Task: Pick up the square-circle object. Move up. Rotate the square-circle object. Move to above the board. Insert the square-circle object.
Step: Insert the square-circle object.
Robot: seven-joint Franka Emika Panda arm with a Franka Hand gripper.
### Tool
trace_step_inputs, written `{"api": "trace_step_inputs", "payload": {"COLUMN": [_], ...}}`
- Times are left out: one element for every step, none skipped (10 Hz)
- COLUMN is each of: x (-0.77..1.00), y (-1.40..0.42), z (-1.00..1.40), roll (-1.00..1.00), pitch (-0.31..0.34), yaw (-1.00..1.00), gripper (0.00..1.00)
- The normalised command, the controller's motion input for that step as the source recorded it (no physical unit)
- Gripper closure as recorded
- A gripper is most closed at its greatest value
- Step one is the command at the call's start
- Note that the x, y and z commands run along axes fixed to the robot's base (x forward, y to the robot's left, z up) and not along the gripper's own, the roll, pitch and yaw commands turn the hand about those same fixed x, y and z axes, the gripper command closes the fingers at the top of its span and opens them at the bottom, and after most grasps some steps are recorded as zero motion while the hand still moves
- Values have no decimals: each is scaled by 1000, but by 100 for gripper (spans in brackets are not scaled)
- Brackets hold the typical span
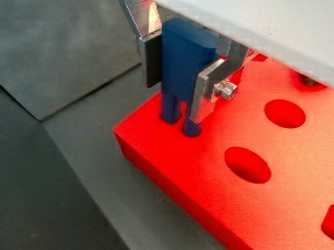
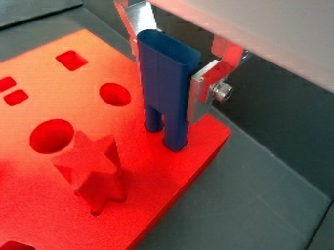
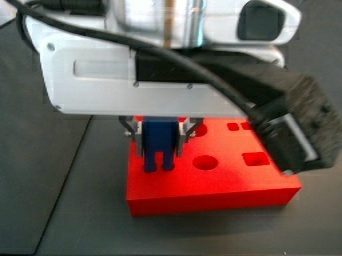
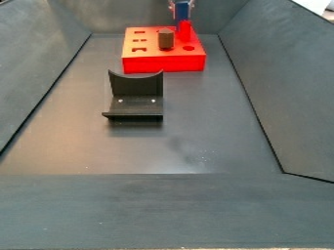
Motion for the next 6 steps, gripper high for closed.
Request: {"api": "trace_step_inputs", "payload": {"x": [-94, 0, 0, 0, 0, 0], "y": [-49, -3, 0, 37, 49, 0], "z": [-609, -666, -500, -337, -297, -246], "roll": [137, 116, -14, -119, -109, 0], "pitch": [-300, -236, -230, -194, -187, -170], "yaw": [0, 0, 0, 0, -20, 0], "gripper": [100, 100, 100, 100, 100, 100]}}
